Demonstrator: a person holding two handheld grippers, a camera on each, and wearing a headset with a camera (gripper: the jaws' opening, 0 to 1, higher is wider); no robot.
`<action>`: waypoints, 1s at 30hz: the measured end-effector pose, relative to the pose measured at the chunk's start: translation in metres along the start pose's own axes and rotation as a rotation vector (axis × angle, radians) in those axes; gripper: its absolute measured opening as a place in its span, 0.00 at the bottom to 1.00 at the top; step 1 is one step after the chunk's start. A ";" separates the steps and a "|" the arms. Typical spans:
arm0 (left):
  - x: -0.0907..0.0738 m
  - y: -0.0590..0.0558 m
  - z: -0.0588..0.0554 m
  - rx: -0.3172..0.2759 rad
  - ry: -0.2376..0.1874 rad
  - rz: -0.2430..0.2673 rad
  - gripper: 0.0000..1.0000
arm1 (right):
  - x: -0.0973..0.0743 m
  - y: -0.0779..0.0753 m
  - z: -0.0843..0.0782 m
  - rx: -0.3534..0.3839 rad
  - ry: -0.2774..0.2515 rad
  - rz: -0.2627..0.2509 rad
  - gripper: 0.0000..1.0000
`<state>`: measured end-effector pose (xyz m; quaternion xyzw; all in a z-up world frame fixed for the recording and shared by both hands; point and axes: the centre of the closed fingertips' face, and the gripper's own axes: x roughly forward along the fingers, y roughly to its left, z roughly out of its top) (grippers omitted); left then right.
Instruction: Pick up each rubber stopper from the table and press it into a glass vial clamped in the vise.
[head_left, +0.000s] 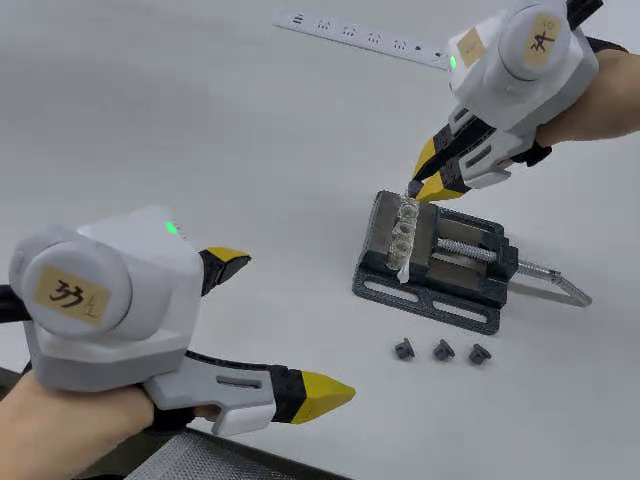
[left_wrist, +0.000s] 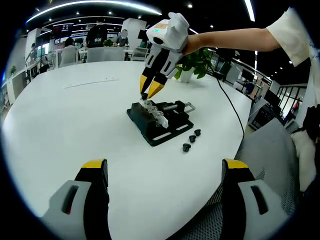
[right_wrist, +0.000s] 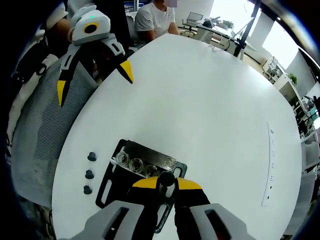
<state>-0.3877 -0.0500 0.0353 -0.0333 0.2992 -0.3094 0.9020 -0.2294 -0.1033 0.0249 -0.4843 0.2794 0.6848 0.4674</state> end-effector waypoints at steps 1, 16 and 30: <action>0.000 0.000 0.000 0.000 0.002 -0.001 0.94 | 0.000 0.000 0.000 -0.004 -0.001 0.000 0.07; 0.002 -0.001 0.001 -0.001 -0.004 -0.007 0.94 | 0.001 0.002 0.001 0.034 0.061 0.007 0.06; 0.001 -0.003 0.003 -0.002 -0.010 -0.004 0.94 | -0.001 0.002 -0.001 0.153 0.059 -0.055 0.05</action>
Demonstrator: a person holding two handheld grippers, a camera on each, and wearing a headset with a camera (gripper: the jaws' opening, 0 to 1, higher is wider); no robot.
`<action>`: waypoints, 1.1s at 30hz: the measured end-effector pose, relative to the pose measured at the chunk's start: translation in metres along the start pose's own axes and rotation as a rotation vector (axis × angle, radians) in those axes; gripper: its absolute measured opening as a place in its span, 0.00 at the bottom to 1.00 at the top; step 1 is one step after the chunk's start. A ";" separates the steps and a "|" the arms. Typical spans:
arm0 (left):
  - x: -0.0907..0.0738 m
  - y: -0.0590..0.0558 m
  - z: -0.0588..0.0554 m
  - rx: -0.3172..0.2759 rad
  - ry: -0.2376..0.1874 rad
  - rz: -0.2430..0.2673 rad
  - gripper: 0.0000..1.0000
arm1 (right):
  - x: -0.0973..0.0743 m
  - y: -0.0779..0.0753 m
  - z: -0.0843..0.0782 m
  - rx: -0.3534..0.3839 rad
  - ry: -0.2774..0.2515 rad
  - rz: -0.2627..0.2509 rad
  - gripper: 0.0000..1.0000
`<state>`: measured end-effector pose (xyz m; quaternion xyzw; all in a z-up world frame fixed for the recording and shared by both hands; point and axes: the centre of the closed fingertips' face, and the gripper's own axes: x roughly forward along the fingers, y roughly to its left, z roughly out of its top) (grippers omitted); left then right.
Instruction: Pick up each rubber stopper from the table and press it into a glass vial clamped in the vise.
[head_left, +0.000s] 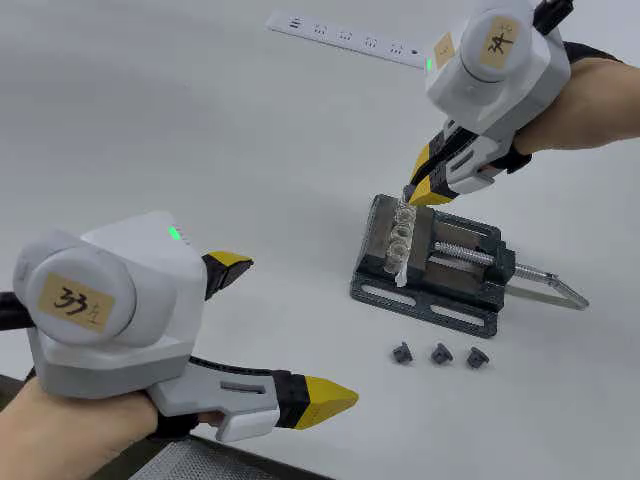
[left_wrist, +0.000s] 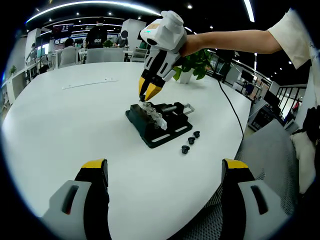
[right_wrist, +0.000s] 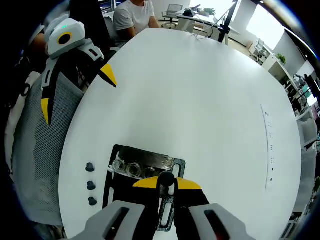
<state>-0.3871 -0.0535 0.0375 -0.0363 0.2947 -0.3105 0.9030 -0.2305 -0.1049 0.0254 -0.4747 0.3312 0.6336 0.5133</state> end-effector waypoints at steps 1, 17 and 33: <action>0.000 0.000 0.000 -0.001 0.000 -0.001 0.94 | 0.000 0.000 0.000 0.010 -0.006 -0.005 0.05; 0.000 -0.001 0.000 0.002 -0.001 -0.002 0.93 | 0.003 -0.002 0.002 0.056 -0.047 -0.038 0.07; 0.002 -0.001 -0.001 0.002 0.005 -0.006 0.93 | 0.003 0.002 0.001 0.008 -0.068 -0.039 0.17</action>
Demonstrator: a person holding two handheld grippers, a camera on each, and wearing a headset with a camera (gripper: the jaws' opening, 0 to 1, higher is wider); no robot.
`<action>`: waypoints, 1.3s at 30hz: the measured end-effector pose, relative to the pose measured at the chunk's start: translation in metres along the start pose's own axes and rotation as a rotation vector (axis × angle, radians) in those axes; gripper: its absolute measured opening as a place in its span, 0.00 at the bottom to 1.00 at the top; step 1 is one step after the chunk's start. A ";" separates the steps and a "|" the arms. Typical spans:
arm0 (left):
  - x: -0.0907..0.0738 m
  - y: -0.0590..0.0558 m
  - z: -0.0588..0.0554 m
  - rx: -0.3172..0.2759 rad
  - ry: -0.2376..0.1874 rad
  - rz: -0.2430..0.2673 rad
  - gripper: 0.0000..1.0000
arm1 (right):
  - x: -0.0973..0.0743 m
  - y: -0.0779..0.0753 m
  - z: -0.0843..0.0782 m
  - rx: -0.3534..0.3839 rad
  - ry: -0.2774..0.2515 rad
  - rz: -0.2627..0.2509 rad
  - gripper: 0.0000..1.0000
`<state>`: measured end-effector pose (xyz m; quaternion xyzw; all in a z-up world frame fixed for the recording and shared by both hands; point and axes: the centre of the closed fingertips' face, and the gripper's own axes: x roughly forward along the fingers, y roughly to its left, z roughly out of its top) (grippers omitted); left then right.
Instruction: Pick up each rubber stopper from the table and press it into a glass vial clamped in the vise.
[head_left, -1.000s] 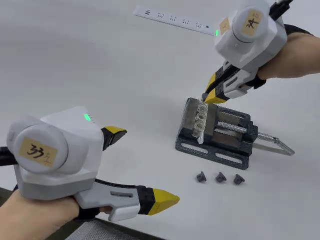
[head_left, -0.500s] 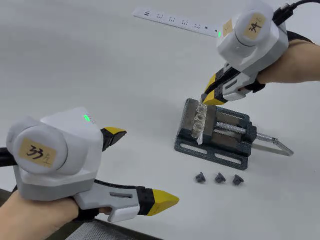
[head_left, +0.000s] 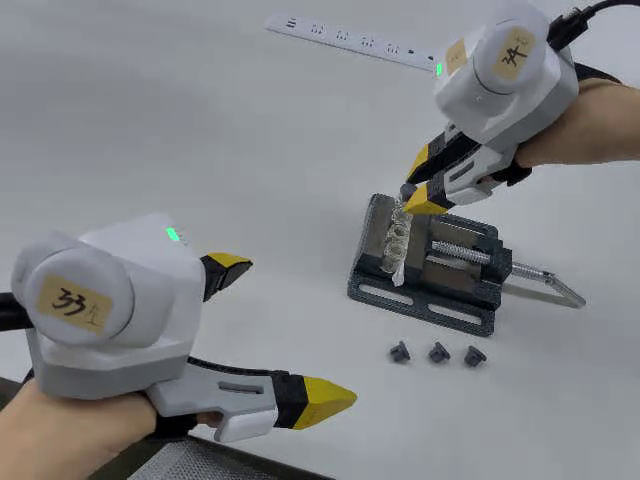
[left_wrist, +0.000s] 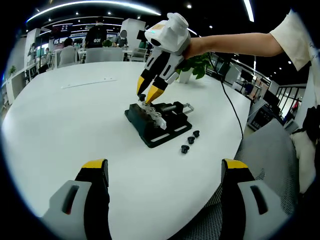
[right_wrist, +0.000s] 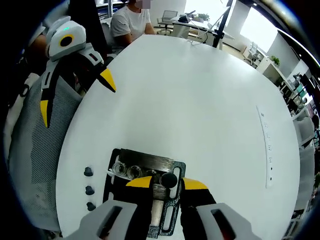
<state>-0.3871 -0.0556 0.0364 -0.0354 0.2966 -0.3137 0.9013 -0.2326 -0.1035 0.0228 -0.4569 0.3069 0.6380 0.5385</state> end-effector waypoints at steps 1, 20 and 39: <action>0.000 0.000 0.000 -0.001 0.000 -0.001 0.93 | 0.000 0.001 0.000 0.002 -0.002 0.004 0.17; -0.001 0.004 0.000 -0.006 -0.004 0.007 0.93 | -0.019 -0.007 -0.002 0.006 0.024 0.059 0.07; -0.002 0.007 -0.002 -0.018 -0.002 0.015 0.93 | -0.013 0.001 0.009 -0.019 0.052 0.126 0.00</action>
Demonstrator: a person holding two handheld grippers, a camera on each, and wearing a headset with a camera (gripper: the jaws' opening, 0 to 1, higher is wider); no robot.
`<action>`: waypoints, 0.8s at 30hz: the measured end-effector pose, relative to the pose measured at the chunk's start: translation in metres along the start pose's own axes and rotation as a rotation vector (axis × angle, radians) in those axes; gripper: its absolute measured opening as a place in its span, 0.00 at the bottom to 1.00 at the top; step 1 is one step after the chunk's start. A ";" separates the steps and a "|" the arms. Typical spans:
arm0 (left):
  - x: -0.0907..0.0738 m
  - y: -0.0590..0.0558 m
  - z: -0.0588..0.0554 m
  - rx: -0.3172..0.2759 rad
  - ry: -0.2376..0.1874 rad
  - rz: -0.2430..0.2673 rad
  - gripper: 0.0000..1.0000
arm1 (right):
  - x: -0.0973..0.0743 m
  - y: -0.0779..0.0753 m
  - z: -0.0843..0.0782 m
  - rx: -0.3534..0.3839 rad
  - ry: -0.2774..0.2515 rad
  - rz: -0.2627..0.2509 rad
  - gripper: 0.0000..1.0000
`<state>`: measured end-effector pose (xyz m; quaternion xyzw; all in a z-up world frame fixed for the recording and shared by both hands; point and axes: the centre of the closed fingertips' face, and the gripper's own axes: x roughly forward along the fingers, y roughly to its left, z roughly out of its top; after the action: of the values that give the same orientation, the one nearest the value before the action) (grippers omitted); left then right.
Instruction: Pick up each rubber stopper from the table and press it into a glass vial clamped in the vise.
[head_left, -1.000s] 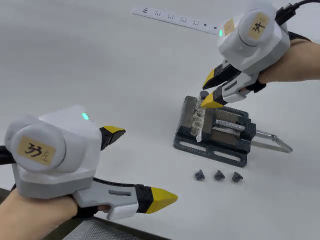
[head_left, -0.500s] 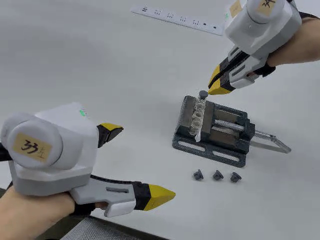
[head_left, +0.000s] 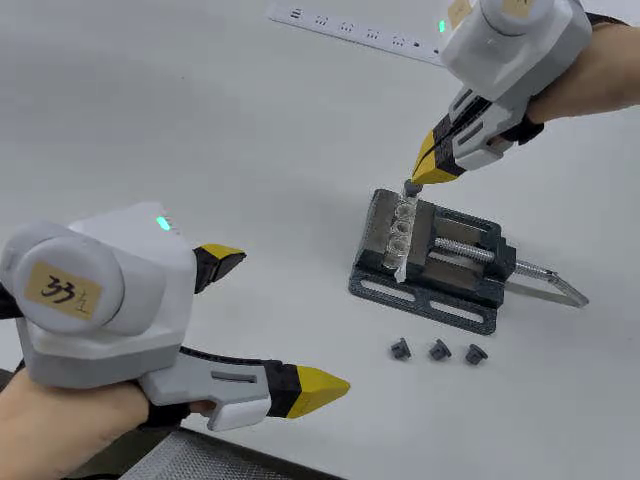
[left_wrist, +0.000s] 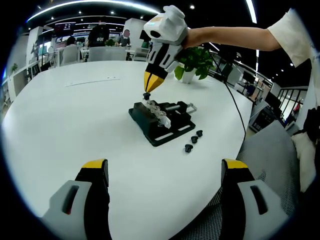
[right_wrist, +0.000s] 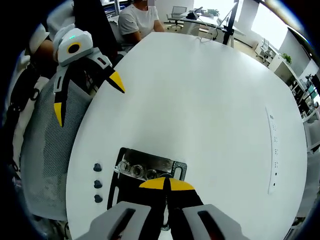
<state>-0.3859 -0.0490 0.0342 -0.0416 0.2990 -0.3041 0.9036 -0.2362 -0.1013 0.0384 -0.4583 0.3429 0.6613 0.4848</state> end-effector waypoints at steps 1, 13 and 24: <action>0.000 0.000 0.000 -0.001 0.000 -0.001 0.93 | 0.001 0.000 0.001 -0.002 -0.002 -0.002 0.00; 0.000 0.001 -0.001 -0.005 0.000 -0.003 0.93 | 0.004 0.000 0.000 -0.029 0.026 0.006 0.00; 0.001 0.002 0.000 -0.005 -0.004 -0.003 0.93 | 0.004 0.000 -0.003 -0.059 0.067 0.039 0.00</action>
<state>-0.3839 -0.0476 0.0330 -0.0447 0.2978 -0.3046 0.9036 -0.2361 -0.1023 0.0335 -0.4874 0.3483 0.6647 0.4464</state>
